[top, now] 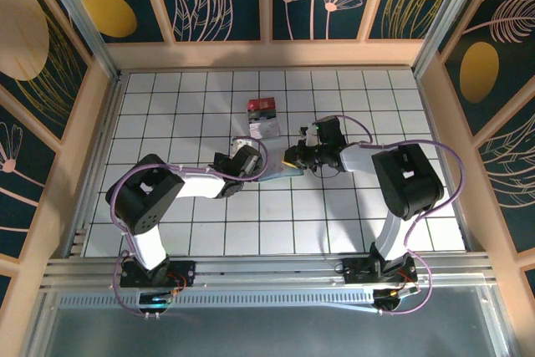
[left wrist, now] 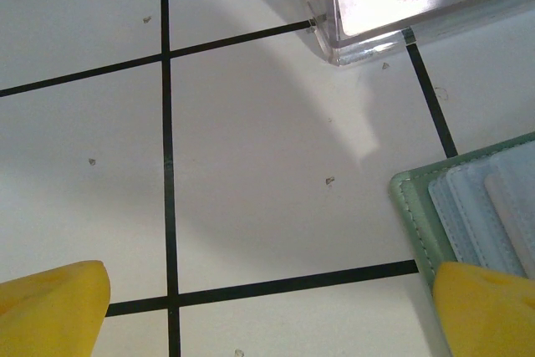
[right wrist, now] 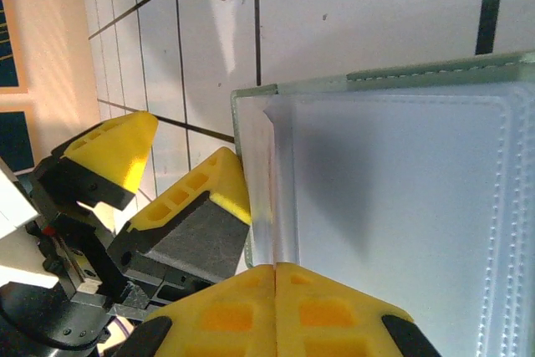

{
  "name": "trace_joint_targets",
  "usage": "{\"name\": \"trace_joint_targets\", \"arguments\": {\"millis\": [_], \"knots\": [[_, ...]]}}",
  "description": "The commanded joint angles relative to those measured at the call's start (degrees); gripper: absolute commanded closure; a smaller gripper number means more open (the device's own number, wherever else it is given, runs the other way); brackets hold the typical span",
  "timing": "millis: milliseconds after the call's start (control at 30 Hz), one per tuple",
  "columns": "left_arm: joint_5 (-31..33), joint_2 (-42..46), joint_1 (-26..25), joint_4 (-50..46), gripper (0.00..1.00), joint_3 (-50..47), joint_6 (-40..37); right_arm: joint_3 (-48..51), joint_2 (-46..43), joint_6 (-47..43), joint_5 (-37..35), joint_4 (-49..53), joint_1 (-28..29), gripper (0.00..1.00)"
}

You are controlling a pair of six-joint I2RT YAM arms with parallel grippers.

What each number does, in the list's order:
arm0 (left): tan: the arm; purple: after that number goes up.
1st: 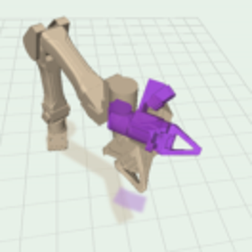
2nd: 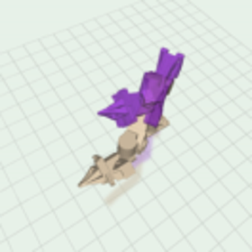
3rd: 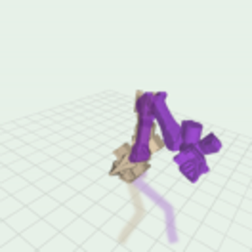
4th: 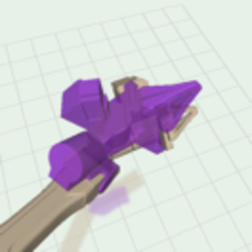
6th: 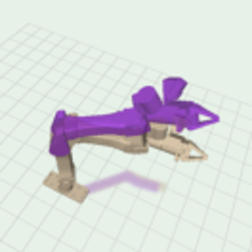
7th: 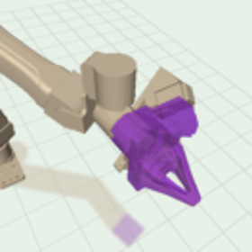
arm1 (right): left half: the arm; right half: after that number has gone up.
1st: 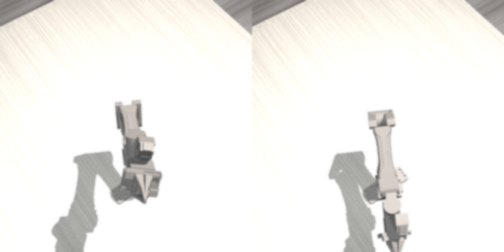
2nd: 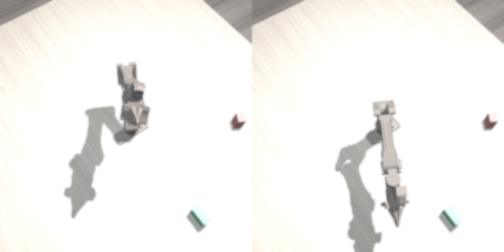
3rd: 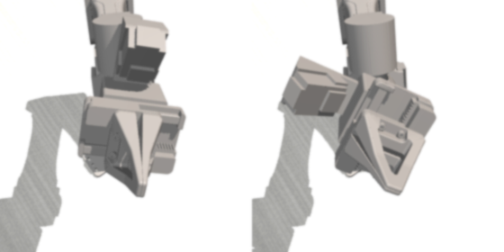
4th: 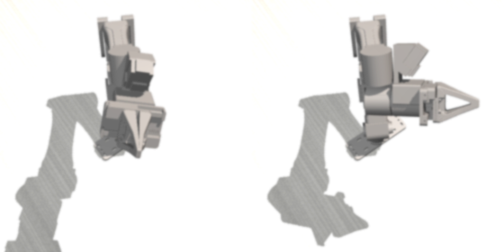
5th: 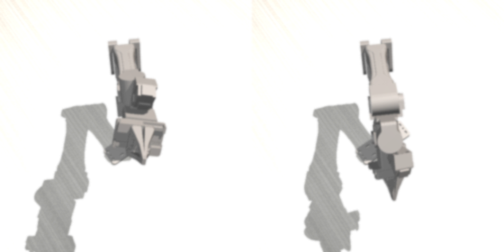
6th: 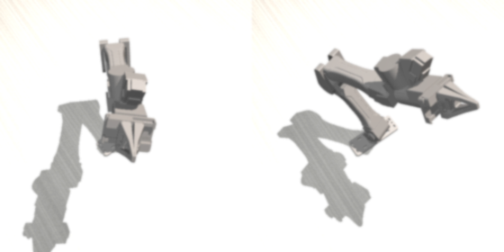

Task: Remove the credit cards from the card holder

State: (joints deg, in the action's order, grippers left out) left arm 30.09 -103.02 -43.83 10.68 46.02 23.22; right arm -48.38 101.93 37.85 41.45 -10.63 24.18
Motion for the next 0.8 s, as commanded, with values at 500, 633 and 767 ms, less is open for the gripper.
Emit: {"name": "trace_joint_targets", "arguments": {"millis": [500, 633, 767], "knots": [[-5.8, 5.2, -0.2, -3.5, 0.01, 5.5, -2.7, -2.2, -0.1, -1.6, -2.6, 2.8, 1.6, 0.93], [-6.0, 0.9, -0.2, -3.6, 0.01, 6.1, -3.7, -2.1, -0.3, -1.4, -2.4, 2.6, 1.8, 0.9], [-4.8, -1.4, -0.1, -4.5, 0.01, 6.1, -4.1, -2.2, 0.0, -0.9, -2.3, 2.0, 2.1, 0.88]]}}
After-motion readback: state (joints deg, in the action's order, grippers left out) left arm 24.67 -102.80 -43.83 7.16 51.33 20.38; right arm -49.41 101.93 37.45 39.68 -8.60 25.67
